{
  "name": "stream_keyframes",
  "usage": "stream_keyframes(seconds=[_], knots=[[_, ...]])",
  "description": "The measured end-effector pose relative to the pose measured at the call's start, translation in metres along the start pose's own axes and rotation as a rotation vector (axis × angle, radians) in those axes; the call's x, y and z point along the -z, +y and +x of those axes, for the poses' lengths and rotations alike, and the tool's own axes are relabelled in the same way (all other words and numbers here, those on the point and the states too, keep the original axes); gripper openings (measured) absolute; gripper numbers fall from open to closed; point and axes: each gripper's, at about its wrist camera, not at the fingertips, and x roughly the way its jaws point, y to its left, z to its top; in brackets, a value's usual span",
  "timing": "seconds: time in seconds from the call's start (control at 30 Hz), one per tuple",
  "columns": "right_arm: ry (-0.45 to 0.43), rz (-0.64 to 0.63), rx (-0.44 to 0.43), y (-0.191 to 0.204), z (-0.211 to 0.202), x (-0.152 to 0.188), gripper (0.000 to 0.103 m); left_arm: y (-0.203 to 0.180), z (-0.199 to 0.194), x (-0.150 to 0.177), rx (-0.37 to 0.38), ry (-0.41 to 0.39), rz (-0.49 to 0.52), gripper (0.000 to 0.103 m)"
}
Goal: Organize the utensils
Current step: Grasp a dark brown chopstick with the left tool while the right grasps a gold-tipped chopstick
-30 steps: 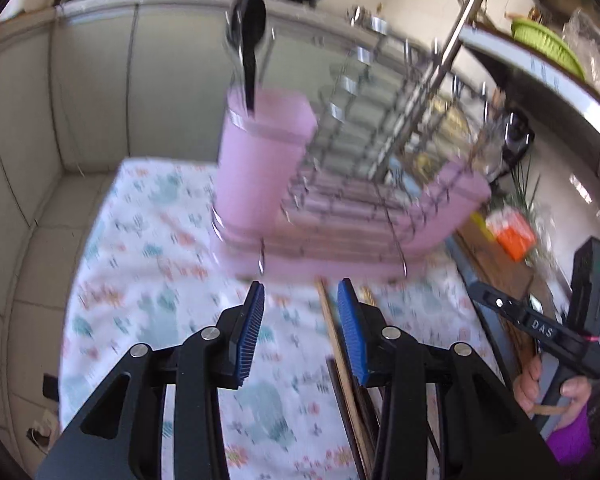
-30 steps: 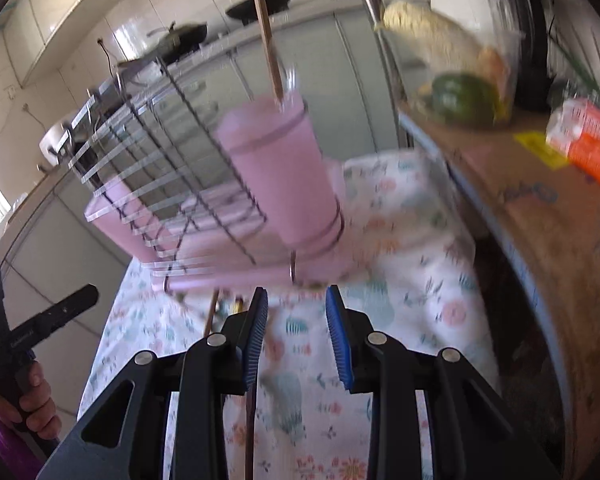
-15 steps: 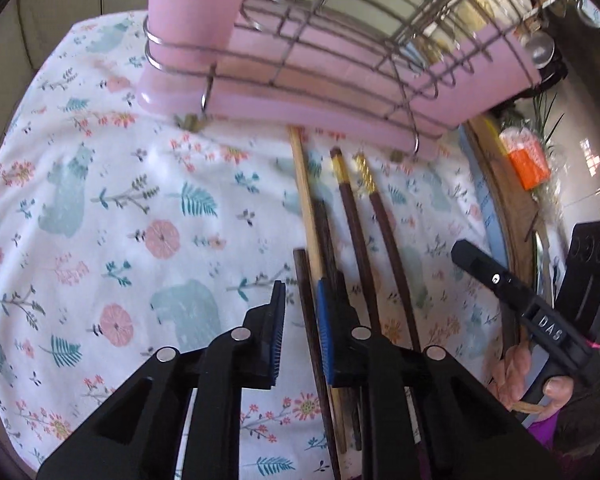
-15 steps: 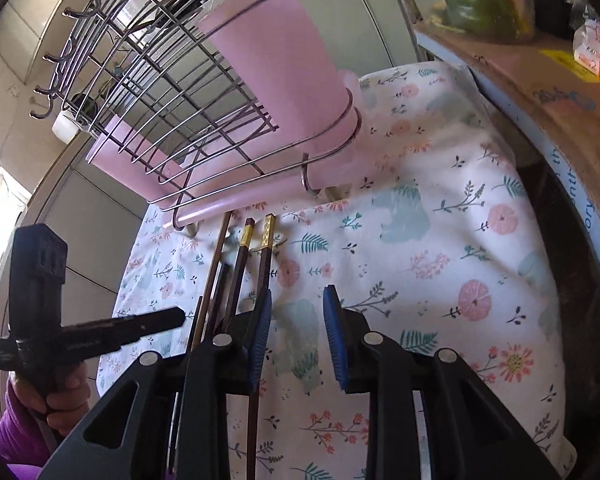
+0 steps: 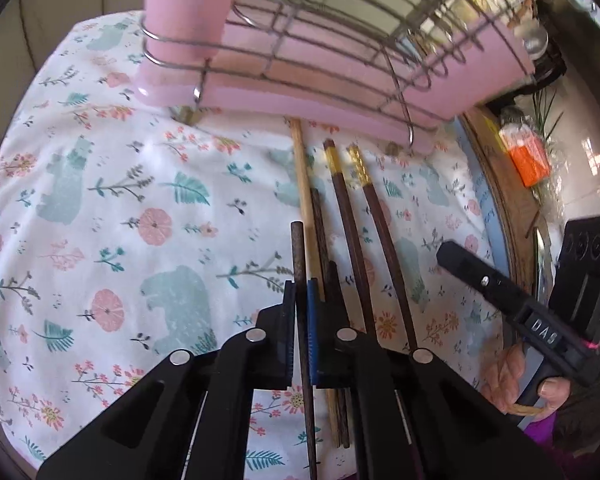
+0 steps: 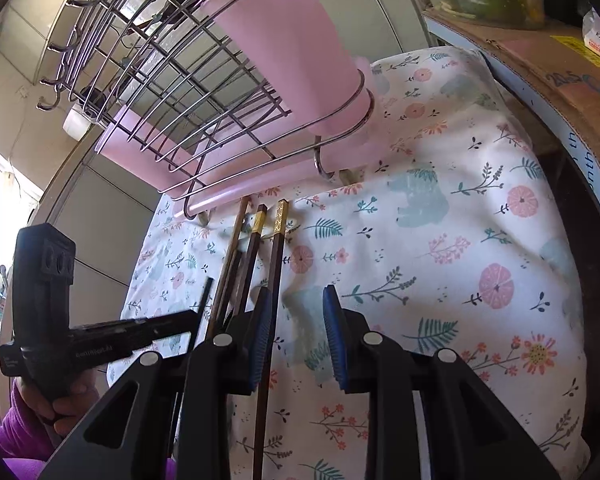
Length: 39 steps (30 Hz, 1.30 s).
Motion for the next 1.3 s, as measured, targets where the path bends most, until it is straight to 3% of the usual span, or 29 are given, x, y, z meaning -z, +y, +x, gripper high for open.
stream_keyframes(seconds=[0.13, 0.27, 0.7, 0.93, 1.0, 1.17, 1.3], knots=[[0.018, 0.015, -0.009, 0.001, 0.003, 0.0, 0.026, 0.014, -0.013, -0.01, -0.034, -0.06, -0.054, 0.005], [0.048, 0.022, -0.028, 0.005, 0.009, -0.006, 0.024, 0.027, -0.007, -0.017, -0.074, -0.047, -0.078, 0.005], [0.231, 0.034, -0.012, 0.016, 0.039, -0.045, 0.021, 0.028, 0.021, -0.053, -0.101, 0.13, -0.046, 0.006], [0.282, -0.011, 0.063, 0.026, 0.062, -0.053, 0.021, 0.02, 0.037, -0.064, -0.135, 0.181, -0.007, 0.007], [0.3, -0.025, 0.081, 0.03, 0.071, -0.054, 0.013, 0.019, 0.04, -0.064, -0.137, 0.18, -0.015, 0.008], [0.285, -0.041, 0.111, 0.032, 0.075, -0.052, 0.007, 0.024, 0.04, -0.062, -0.114, 0.166, -0.037, 0.008], [0.214, -0.031, 0.068, 0.037, 0.057, -0.048, 0.007, 0.035, 0.025, -0.054, -0.086, 0.126, -0.035, 0.007]])
